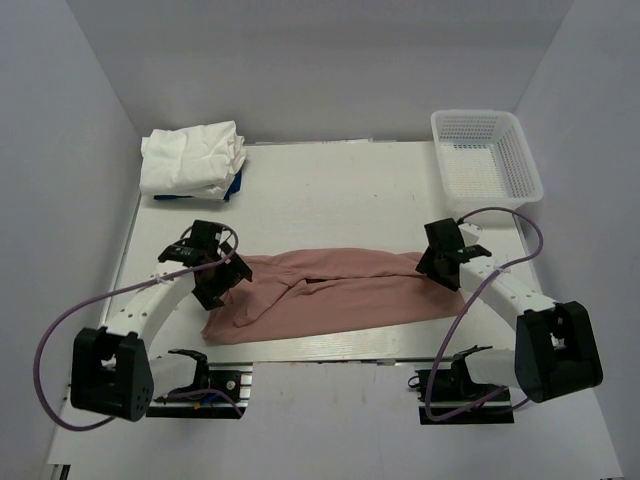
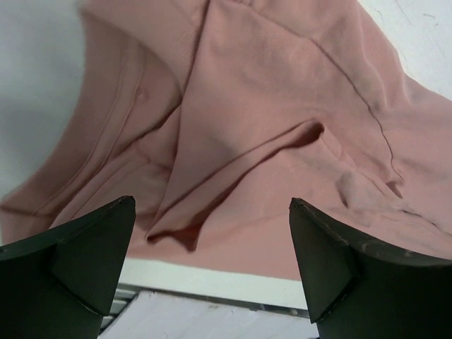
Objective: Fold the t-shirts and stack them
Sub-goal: Fold the other side of the tshirt into a rectangle
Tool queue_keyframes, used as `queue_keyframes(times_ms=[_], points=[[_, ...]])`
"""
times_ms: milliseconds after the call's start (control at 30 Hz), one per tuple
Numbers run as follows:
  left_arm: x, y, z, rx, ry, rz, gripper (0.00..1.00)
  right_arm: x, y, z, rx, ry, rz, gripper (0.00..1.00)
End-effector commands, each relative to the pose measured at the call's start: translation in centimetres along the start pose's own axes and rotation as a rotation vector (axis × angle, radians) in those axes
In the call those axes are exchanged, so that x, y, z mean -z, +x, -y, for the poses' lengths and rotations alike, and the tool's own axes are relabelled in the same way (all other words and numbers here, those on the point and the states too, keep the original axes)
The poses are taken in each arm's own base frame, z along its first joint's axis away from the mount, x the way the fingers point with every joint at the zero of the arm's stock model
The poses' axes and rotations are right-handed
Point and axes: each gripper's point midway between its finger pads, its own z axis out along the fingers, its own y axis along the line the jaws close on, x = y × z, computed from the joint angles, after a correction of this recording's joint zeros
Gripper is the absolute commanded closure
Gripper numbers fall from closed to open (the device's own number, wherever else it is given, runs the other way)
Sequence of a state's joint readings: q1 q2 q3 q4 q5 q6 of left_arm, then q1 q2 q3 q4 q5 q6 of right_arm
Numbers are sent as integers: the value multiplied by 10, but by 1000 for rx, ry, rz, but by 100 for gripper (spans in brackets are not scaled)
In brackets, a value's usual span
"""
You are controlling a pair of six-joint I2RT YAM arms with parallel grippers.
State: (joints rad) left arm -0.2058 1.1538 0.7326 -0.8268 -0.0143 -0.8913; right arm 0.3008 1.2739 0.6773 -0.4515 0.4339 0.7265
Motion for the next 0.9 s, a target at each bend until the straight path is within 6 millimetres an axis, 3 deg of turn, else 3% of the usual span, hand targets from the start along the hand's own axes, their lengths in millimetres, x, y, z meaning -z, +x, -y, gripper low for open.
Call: queue_keyframes(times_ms=[0, 100, 133, 167, 333, 500, 567, 667, 733, 767, 867], points=[[-4, -18, 29, -59, 96, 45, 0, -1, -21, -16, -71, -58, 69, 38], [-15, -14, 30, -61, 103, 20, 0, -8, -42, -24, -77, -67, 142, 56], [-20, -10, 28, -61, 97, 1, 0, -8, -52, -29, -86, -69, 165, 82], [-22, -8, 26, -61, 95, -1, 0, -6, -60, -34, -89, -80, 176, 100], [-33, -3, 15, -60, 57, -9, 0, 22, -109, -63, -35, -177, 284, 100], [-42, 6, 4, -50, 24, -37, 0, 42, -125, -68, 22, -263, 370, 100], [-47, 11, -2, -50, 2, -56, 0, 33, -108, -62, 38, -270, 338, 100], [-48, 14, -9, -50, -32, -70, 0, 10, -79, -36, 22, -208, 269, 100], [-48, 13, -15, -51, -59, -62, 0, 3, -74, -29, -6, -196, 258, 100], [-47, 15, -17, -51, -69, -69, 0, -6, -61, -22, 5, -182, 226, 100], [-46, 17, -22, -52, -91, -76, 0, -22, -46, -12, -12, -148, 169, 85]])
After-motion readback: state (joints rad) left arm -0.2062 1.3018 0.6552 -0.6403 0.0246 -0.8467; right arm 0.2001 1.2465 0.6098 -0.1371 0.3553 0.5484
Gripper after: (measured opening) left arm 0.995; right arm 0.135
